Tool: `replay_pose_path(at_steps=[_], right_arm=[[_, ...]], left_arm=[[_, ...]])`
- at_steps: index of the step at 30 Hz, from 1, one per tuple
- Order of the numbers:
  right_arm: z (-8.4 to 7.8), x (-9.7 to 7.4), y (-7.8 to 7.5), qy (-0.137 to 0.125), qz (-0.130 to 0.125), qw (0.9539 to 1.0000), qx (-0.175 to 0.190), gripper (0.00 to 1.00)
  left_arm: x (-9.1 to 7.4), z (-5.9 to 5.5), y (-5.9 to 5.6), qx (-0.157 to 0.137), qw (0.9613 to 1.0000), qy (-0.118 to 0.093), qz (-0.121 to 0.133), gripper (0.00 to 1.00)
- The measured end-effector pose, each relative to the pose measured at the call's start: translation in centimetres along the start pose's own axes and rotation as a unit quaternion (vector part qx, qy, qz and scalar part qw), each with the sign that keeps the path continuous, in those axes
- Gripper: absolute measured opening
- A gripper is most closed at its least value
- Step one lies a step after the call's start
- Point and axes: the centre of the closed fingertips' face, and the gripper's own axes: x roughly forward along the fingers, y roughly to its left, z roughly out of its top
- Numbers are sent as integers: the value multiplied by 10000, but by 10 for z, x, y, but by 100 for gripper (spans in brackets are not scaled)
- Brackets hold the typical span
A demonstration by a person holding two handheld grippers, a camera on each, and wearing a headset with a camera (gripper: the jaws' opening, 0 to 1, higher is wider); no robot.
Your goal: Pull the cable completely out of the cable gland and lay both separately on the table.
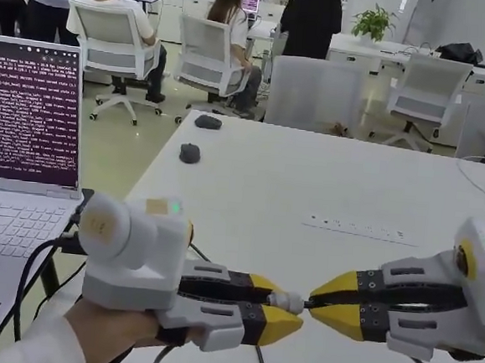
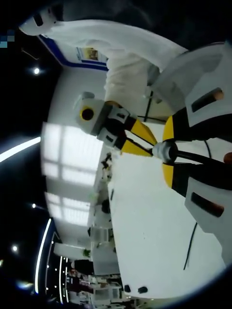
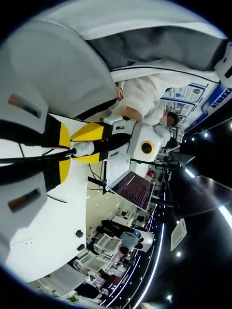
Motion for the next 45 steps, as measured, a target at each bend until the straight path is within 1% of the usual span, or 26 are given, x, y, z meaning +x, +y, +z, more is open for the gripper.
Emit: replay_pose_path(at_steps=[6, 8, 9, 10, 13, 15, 22, 30, 36, 41, 45], right_arm=[[1, 0, -1, -39, -14, 10000, -14, 4], [-2, 0, -1, 10, -41, 10000, -31, 4], [-5, -1, -2, 64, -59, 10000, -41, 4], [-11, -4, -4, 198, -104, 9997, -73, 4], [-17, -11, -8, 211, -198, 9996, 5, 4], [-23, -17, -11, 244, -297, 9992, 66, 4], [-47, -34, -21, 421, -592, 9969, 315, 4], [-67, -41, -23, 491, -760, 9942, 586, 4], [-71, -41, -21, 471, -797, 9933, 697, 4], [-72, -39, -20, 494, -776, 9930, 737, 4], [-73, -37, -20, 535, -773, 9925, 776, 4]], left_arm=[[0, 1, 1, -21, 10000, -25, 18, 16], [0, 0, 2, -9, 10000, 5, 37, 16], [-1, -1, 2, -6, 10000, 24, 45, 16], [-2, -1, 3, -28, 10000, 14, 40, 16], [-7, -3, 6, -79, 9999, -5, 83, 16], [-10, -1, 7, -129, 9998, -66, 112, 16], [-17, 0, 11, -211, 9995, -154, 175, 16], [-18, -1, 10, -188, 9996, -126, 166, 16], [-19, -1, 10, -201, 9995, -130, 183, 16], [-18, 1, 11, -246, 9993, -217, 179, 16], [-18, 3, 9, -171, 9994, -267, 140, 16]])
